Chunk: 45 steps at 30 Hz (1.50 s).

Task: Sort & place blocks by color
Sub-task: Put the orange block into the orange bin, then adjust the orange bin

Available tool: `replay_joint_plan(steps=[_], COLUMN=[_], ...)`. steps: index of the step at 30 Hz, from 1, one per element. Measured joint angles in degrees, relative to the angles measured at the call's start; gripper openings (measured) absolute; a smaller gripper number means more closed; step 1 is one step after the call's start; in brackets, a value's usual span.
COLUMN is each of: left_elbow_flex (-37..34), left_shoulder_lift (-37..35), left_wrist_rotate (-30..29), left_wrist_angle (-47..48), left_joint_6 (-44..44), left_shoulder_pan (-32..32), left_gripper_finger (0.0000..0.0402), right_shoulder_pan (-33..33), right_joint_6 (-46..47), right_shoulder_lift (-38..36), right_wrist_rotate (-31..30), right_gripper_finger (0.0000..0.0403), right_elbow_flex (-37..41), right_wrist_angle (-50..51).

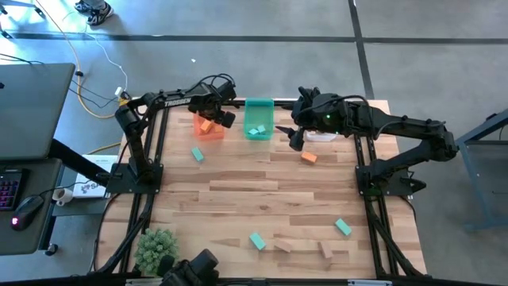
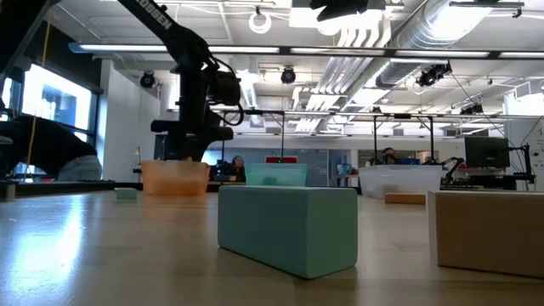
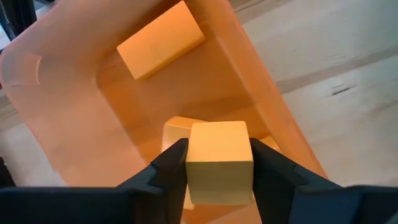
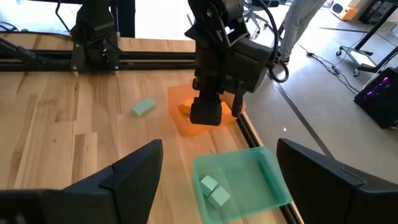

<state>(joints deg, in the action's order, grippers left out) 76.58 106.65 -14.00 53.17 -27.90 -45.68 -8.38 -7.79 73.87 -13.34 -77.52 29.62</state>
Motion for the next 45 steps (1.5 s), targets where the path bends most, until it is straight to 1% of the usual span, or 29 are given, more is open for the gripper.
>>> replay_joint_plan(steps=[8,12,16,19,22,25,28,30,34,37,43,45], left_elbow_flex=[0.0,0.0,0.0,0.0,0.0,0.0,0.0,0.0,0.0,0.0,0.0,0.0], left_shoulder_lift=[0.0,0.0,-0.9,-3.1,-6.2,-8.9,-10.1,-9.9,-7.1,-5.4,-2.9,-2.2], left_wrist_rotate=[1.8,3.7,4.0,2.8,1.4,2.5,2.6,1.8,-2.3,-4.4,-6.8,-6.7], left_wrist_angle=[0.0,1.0,2.1,2.0,1.9,1.8,0.9,-0.5,-2.0,-2.0,-2.1,-1.7], left_joint_6=[0.0,0.5,0.5,0.5,0.3,-1.7,-3.5,-4.5,-6.3,-7.9,-9.0,-9.0], left_shoulder_pan=[-0.1,-0.1,-0.1,1.0,2.7,5.0,8.0,10.0,12.7,13.2,13.3,13.1], left_gripper_finger=[0.0197,0.0217,0.0217,0.0214,0.0214,0.0214,0.0214,0.0214,0.0214,0.0213,0.0213,0.0213], right_shoulder_pan=[0.0,0.0,0.0,0.0,0.0,0.0,0.0,0.0,0.0,0.0,0.0,0.0], right_joint_6=[-0.1,-0.1,-0.2,-0.2,-1.1,-1.6,-1.6,-1.7,-1.7,-1.7,-1.3,-1.2], right_shoulder_lift=[0.0,0.0,0.0,0.0,0.0,0.0,0.0,0.0,0.0,0.0,0.0,0.0], right_wrist_rotate=[0.0,0.0,0.0,0.0,0.0,0.0,0.0,0.1,0.3,0.3,0.3,0.3], right_gripper_finger=[0.0302,0.0302,0.0302,0.0302,0.0302,0.0302,0.0302,0.0302,0.0302,0.0302,0.0302,0.0302], right_elbow_flex=[0.0,0.0,0.0,0.0,0.0,0.0,0.0,0.0,0.0,0.0,0.0,0.0], right_wrist_angle=[1.6,2.2,3.0,3.7,4.3,4.5,4.5,4.5,4.5,5.1,6.6,7.3])
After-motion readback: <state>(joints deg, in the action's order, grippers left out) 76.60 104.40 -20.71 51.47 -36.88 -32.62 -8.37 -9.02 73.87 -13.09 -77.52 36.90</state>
